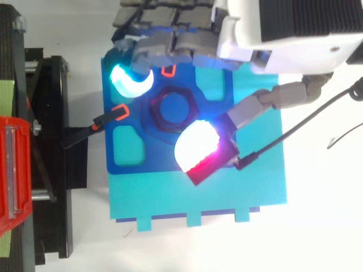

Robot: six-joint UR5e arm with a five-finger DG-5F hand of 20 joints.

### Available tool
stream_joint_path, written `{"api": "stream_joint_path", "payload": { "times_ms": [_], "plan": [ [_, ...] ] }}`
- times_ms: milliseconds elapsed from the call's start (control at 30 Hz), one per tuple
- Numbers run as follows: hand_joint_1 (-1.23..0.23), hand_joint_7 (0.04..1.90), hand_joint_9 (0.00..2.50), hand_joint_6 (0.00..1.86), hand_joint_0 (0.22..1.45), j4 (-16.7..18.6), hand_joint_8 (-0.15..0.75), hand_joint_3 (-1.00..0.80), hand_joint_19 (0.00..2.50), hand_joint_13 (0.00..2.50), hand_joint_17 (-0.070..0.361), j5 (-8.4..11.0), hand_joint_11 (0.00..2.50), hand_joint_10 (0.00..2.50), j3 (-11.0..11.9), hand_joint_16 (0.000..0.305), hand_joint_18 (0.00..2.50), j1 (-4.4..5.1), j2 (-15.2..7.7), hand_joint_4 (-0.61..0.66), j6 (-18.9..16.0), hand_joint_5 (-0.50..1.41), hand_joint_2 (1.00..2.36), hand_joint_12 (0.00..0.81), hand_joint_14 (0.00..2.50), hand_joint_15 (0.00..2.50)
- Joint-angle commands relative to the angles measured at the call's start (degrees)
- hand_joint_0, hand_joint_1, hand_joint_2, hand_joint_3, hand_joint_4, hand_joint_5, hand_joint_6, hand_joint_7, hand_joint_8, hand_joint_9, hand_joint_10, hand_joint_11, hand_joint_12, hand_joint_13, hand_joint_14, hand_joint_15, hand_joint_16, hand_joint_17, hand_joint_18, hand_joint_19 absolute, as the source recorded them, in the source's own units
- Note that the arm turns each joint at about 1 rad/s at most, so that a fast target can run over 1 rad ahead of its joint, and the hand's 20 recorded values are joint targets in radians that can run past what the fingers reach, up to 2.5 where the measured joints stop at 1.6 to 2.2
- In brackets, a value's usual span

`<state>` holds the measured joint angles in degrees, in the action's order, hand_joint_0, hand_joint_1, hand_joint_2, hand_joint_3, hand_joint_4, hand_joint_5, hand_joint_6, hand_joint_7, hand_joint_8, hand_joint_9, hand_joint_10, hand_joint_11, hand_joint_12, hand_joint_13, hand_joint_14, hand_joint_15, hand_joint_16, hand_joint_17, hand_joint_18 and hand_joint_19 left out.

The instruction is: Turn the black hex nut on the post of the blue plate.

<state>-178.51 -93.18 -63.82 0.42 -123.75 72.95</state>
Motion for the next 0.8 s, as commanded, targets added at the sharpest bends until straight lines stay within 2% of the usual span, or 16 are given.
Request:
{"api": "stream_joint_path", "payload": {
  "times_ms": [0,33,67,167,233,367,467,700,767],
  "plan": [
    [-0.28,0.72,0.23,0.50,0.39,1.06,0.263,-0.50,0.12,0.06,0.136,0.11,0.00,0.00,-2.28,0.060,0.00,0.72,0.09,0.17,-0.08,-0.23,1.00,0.401,0.00,0.03],
    [-0.33,0.72,0.20,0.50,0.37,1.50,0.266,-0.50,0.11,0.05,0.139,0.02,0.00,0.00,-2.72,0.062,0.00,0.81,0.00,0.17,-0.08,-0.23,1.00,0.407,0.00,0.03],
    [-0.42,0.71,0.16,0.50,0.36,3.43,0.260,-0.50,0.11,0.03,0.143,0.11,0.00,0.00,-3.77,0.063,0.00,1.16,0.00,0.16,-0.08,-0.24,1.00,0.411,0.00,0.02],
    [-0.47,0.69,0.12,0.50,0.35,5.63,0.251,-0.50,0.10,0.00,0.146,0.28,0.00,0.00,-4.12,0.065,0.00,1.43,0.00,0.15,-0.08,-0.25,1.00,0.410,0.00,0.01],
    [-0.37,0.68,0.07,0.50,0.35,7.04,0.244,-0.50,0.13,0.00,0.147,0.28,0.00,0.00,-4.12,0.066,0.00,1.86,0.00,0.14,-0.08,-0.26,1.00,0.410,0.00,0.03],
    [-0.15,0.67,0.04,0.50,0.38,6.68,0.227,-0.50,0.13,0.00,0.142,0.28,0.00,0.00,-4.21,0.063,0.00,2.04,-0.09,0.16,0.09,-0.24,1.00,0.397,0.00,0.02],
    [-0.08,0.71,0.04,0.50,0.39,6.25,0.223,-0.50,0.13,0.00,0.138,0.90,0.00,0.00,-4.12,0.061,0.00,2.13,0.00,0.18,0.09,-0.22,1.00,0.388,0.00,0.02],
    [-0.05,0.70,0.09,0.50,0.41,5.63,0.226,-0.50,0.11,0.00,0.134,0.99,0.00,0.00,-4.21,0.060,0.00,2.13,-0.09,0.20,0.18,-0.20,1.00,0.382,0.00,0.00],
    [-0.15,0.72,0.06,0.50,0.41,5.19,0.225,-0.50,0.12,0.00,0.132,1.07,0.00,0.00,-4.21,0.059,0.00,2.13,-0.09,0.20,0.44,-0.20,1.00,0.377,0.00,0.02]
  ]
}}
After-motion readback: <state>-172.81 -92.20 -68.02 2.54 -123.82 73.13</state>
